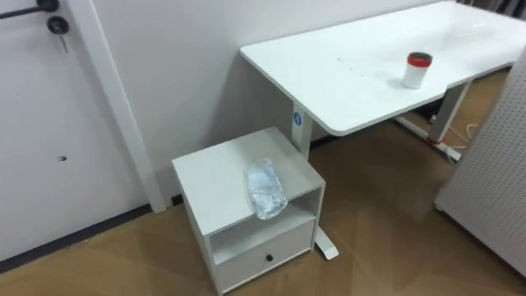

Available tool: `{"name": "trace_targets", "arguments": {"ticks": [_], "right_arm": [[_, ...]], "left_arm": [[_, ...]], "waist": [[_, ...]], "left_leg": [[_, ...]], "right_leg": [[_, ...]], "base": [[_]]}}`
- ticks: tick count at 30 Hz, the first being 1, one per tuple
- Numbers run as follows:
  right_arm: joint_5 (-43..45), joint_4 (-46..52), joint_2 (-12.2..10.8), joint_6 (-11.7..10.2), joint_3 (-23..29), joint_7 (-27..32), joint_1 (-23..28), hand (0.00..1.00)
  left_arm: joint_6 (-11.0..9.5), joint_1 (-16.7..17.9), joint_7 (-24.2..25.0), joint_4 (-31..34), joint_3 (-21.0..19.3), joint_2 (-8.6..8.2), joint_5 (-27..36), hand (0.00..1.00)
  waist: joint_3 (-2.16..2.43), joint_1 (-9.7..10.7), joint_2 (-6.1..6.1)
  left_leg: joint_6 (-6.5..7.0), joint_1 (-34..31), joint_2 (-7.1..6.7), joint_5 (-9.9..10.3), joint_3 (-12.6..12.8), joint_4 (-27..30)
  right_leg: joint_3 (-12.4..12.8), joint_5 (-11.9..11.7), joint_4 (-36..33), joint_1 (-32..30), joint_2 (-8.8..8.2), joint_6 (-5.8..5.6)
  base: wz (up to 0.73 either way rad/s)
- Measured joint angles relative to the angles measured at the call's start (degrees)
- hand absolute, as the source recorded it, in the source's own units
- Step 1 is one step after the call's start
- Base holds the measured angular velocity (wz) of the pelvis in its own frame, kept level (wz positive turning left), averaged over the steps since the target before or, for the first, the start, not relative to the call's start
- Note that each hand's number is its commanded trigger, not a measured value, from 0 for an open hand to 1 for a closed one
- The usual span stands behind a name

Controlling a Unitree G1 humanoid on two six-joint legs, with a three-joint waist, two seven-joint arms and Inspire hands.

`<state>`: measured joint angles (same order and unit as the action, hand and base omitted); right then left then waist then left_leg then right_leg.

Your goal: Pick garbage

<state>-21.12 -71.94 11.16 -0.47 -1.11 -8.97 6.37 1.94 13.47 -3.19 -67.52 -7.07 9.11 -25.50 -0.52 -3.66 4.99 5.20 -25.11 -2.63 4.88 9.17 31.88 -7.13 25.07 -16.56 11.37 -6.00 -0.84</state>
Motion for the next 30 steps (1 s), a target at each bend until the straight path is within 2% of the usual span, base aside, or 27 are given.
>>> {"name": "trace_targets", "arguments": {"ticks": [1, 2, 3, 4, 5, 6, 7, 8, 9, 10, 11, 12, 13, 14, 15, 16, 17, 18, 19, 20, 21, 23, 24, 26, 30], "right_arm": [[0.81, 0.13, -0.01, 0.04, -0.24, 0.25, 0.04, 1.0], [1.44, 0.32, 0.37, -0.02, -0.88, 0.61, 0.49, 1.0], [1.36, 0.69, 1.08, -0.06, -0.95, 1.01, 1.51, 1.0], [1.36, 0.71, 1.02, 0.0, -0.82, 1.42, 1.75, 1.0], [1.37, 0.83, 0.97, 0.07, 0.06, 2.01, 1.54, 1.0], [1.45, 1.23, 1.12, -0.19, 0.41, 2.4, 1.31, 1.0], [1.44, 1.73, 1.2, -0.38, 0.68, 2.53, 1.14, 1.0], [1.52, 2.79, 1.38, -1.3, 0.6, 2.56, 1.14, 1.0], [1.5, 2.95, 1.3, -2.21, 0.24, 2.51, 1.01, 1.0], [1.5, 3.19, 1.27, -2.63, -0.04, 2.47, 0.94, 1.0], [1.13, 3.57, 1.26, -3.12, -0.33, 2.41, 0.19, 1.0], [0.84, 4.02, 1.26, -3.22, -0.5, 2.25, -0.4, 1.0], [0.7, 4.34, 1.22, -3.22, -0.78, 2.14, -0.79, 1.0], [-0.01, 4.89, 1.16, -3.24, -1.11, 2.24, -1.03, 1.0], [-0.15, 5.39, 1.11, -3.42, -1.76, 2.47, -1.27, 1.0], [-0.15, 5.56, 1.08, -3.57, -2.07, 2.46, -1.49, 1.0], [-0.19, 5.44, 0.85, -3.94, -1.99, 2.49, -2.12, 1.0], [-0.17, 4.77, 0.6, -4.64, -2.16, 2.42, -2.88, 1.0], [-0.16, 4.32, 0.59, -5.19, -2.22, 2.16, -3.19, 1.0], [-0.19, 3.9, 0.53, -5.97, -2.31, 1.83, -3.23, 1.0], [-0.18, 2.88, 0.43, -6.2, -2.57, 1.75, -3.88, 1.0], [-0.11, 1.73, 0.36, -6.49, -2.77, 1.11, -5.54, 1.0], [-0.07, 0.97, 0.32, -6.52, -2.82, 0.72, -6.22, 1.0], [0.22, 0.6, 0.32, -6.48, -3.37, 0.52, -6.56, 1.0], [1.71, -0.05, 0.54, -6.79, -5.27, 0.02, -8.74, 1.0]], "left_arm": [[-0.01, -0.11, -0.02, 0.19, 0.0, 0.09, 0.06, 0.0], [-0.06, -0.54, 0.14, 0.27, 0.07, 0.01, 0.03, 0.0], [-0.28, -1.22, 0.23, 0.2, 0.26, -0.11, 0.0, 0.0], [-0.38, -1.46, 0.15, 0.15, 0.17, 0.13, 0.03, 0.0], [-0.83, -2.62, -0.26, 0.15, 0.15, 0.43, 0.08, 0.0], [-1.12, -4.01, -0.83, 0.2, 0.26, 0.83, 0.11, 0.0], [-1.11, -4.45, -1.3, 0.21, 0.46, 0.95, 0.15, 0.0], [-1.19, -5.83, -2.27, 0.26, 0.56, 0.97, 0.15, 0.0], [-1.4, -6.75, -3.58, 0.29, 0.74, 1.04, 0.19, 0.0], [-1.64, -7.65, -4.27, 0.52, 0.84, 1.04, 0.17, 0.0], [-2.17, -7.97, -5.78, 1.86, 1.35, 0.99, 0.26, 0.0], [-2.81, -8.07, -7.17, 3.57, 1.78, 1.02, 0.17, 0.0], [-3.26, -8.22, -7.81, 4.29, 1.82, 1.01, 0.27, 0.0], [-3.92, -8.33, -8.93, 6.47, 1.92, 0.97, 0.4, 0.0], [-4.47, -8.77, -10.05, 9.21, 2.73, 1.11, 1.24, 0.0], [-4.78, -9.25, -10.46, 10.33, 2.81, 1.13, 1.22, 0.0], [-5.26, -10.37, -11.07, 11.76, 3.34, 0.98, 1.2, 0.0], [-5.88, -10.71, -11.47, 14.02, 3.91, 0.89, 1.13, 0.0], [-6.4, -11.05, -11.6, 14.77, 4.07, 0.75, 1.1, 0.0], [-7.33, -11.73, -12.02, 16.03, 4.72, 0.54, 1.22, 0.0], [-8.22, -12.61, -12.67, 17.06, 5.59, 0.61, 1.19, 0.0], [-8.85, -13.86, -13.73, 17.92, 5.58, 0.63, 1.08, 0.0], [-8.83, -13.97, -14.03, 19.71, 5.59, 0.63, 0.89, 0.0], [-9.18, -14.72, -14.86, 22.57, 5.64, 0.82, 0.91, 0.0], [-10.81, -19.16, -17.12, 22.77, 6.4, 1.97, 0.8, 0.0]], "waist": [[-0.39, -0.18, 0.11], [0.14, -0.81, 0.04], [0.81, -0.69, -0.6], [0.97, -0.69, -0.28], [0.85, -0.73, 0.05], [0.53, -0.88, 0.69], [0.46, -0.87, 0.91], [0.46, -0.94, 0.89], [0.21, -1.16, 0.43], [0.26, -1.28, 0.18], [0.14, -1.46, -0.61], [0.12, -1.11, -1.51], [0.04, -1.13, -1.92], [0.04, -0.68, -2.75], [0.04, 0.04, -3.09], [-0.02, 0.42, -3.16], [-0.21, 1.2, -3.45], [-0.19, 1.98, -3.55], [-0.13, 2.03, -3.91], [0.52, 2.96, -4.2], [0.57, 3.04, -4.72], [0.21, 2.69, -5.18], [0.2, 3.2, -5.42], [0.12, 3.35, -5.54], [-0.27, 5.15, -5.51]], "left_leg": [[0.69, -1.04, 0.24, 0.67, 0.46, 3.58], [0.32, -2.56, -0.05, 2.27, 1.43, 5.18], [0.19, -2.04, -0.04, 3.09, 1.33, 1.66], [0.57, -1.73, -0.38, 4.31, 1.51, 2.69], [1.31, -0.85, -1.16, 6.41, 1.9, 3.76], [1.98, 0.92, -2.02, 8.04, 2.83, 4.06], [2.21, 1.88, -2.35, 8.78, 3.06, 4.09], [2.54, 3.78, -2.57, 10.13, 3.05, 4.03], [2.8, 6.12, -2.63, 11.19, 2.82, 3.1], [2.9, 7.21, -2.52, 11.65, 2.54, 2.54], [2.75, 8.83, -1.95, 12.54, 1.66, 1.51], [2.71, 10.06, -1.2, 12.56, 1.19, 0.37], [2.72, 10.81, -0.84, 12.56, 1.04, -0.36], [2.65, 11.9, 0.06, 12.53, 0.82, -1.7], [2.48, 12.2, 0.25, 12.37, -0.46, -2.91], [2.45, 12.53, 0.21, 12.22, -0.96, -3.46], [2.32, 13.11, 0.24, 12.11, -1.62, -4.4], [2.16, 13.85, 0.23, 12.13, -1.96, -5.29], [1.99, 14.0, 0.32, 12.23, -2.56, -5.6], [1.51, 14.61, 0.56, 12.22, -3.94, -6.24], [0.9, 15.1, 0.95, 11.87, -4.41, -6.9], [0.13, 15.74, 1.23, 11.39, -4.78, -8.56], [-0.4, 16.16, 1.36, 11.06, -4.96, -9.59], [-0.66, 16.71, 1.84, 10.9, -4.96, -11.1], [-1.5, 16.98, 2.14, 10.39, -4.68, -12.8]], "right_leg": [[1.27, 0.0, 0.16, 0.95, -0.18, 0.0], [3.11, 0.17, -0.63, 2.11, -0.64, -0.28], [2.0, 0.94, -3.77, 1.48, -0.84, -1.27], [1.5, 1.59, -6.73, 0.63, -1.55, -1.72], [0.17, 1.58, -15.17, -2.03, -3.34, -2.63], [-1.09, -0.52, -23.51, -4.73, -5.77, -3.66], [-1.32, -2.35, -26.82, -5.74, -6.48, -3.53], [-1.7, -7.38, -32.34, -7.41, -7.25, -3.28], [-2.09, -13.81, -36.53, -9.02, -8.0, -2.9], [-2.31, -16.46, -38.32, -9.98, -8.17, -2.48], [-2.56, -16.25, -41.75, -13.03, -8.12, -2.03], [-3.72, -13.07, -43.89, -17.18, -7.78, -1.67], [-4.42, -11.39, -43.77, -19.12, -7.54, -1.61], [-4.62, -8.55, -40.84, -22.67, -6.12, -1.55], [-4.59, -7.15, -34.99, -25.53, -4.84, -1.52], [-4.7, -6.97, -31.21, -26.53, -4.54, -1.62], [-4.98, -7.1, -22.59, -27.38, -3.79, -1.6], [-5.53, -8.73, -13.58, -27.31, -3.27, -1.35], [-5.42, -11.64, -11.01, -27.35, -2.71, -1.74], [-5.28, -16.22, -7.6, -26.7, -1.6, -1.36], [-5.73, -16.75, -5.96, -25.49, -0.51, -1.13], [-5.8, -16.84, -4.68, -24.77, 0.16, -0.93], [-5.89, -16.8, -3.62, -24.26, 0.42, -0.86], [-5.86, -16.75, -2.75, -24.04, 0.99, -0.75], [-5.51, -16.55, -1.08, -24.04, 1.52, -0.4]], "base": [[-0.42], [-0.27], [-0.14], [0.1], [0.03], [0.0], [-0.07], [-0.07], [-0.1], [-0.18], [-0.14], [-0.11], [0.0], [0.15], [0.28], [0.51], [0.54], [0.49], [0.53], [0.43], [0.34], [-0.02], [0.0], [0.0], [-0.13]]}}
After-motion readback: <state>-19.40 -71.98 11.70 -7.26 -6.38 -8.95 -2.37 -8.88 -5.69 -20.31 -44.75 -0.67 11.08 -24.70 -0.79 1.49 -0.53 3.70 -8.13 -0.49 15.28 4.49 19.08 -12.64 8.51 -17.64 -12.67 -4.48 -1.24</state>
